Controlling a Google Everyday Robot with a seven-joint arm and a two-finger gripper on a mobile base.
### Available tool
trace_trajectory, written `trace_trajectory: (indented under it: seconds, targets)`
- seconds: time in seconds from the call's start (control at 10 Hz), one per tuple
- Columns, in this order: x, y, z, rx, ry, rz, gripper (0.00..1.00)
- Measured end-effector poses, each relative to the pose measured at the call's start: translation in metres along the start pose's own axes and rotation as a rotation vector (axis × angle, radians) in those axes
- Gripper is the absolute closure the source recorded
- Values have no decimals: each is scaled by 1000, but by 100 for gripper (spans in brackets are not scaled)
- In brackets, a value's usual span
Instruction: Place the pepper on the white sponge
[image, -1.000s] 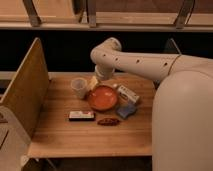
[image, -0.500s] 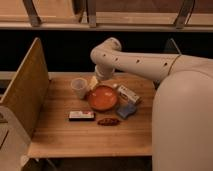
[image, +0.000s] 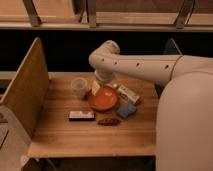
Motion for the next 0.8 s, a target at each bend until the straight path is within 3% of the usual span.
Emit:
trace_trajectory:
  seconds: [0.1, 0.4, 0.8]
  targets:
    - [7, 0, -2, 2, 3, -35, 20]
    - [37, 20, -1, -46, 20, -227, 20]
    - [42, 27, 0, -57, 29, -279, 20]
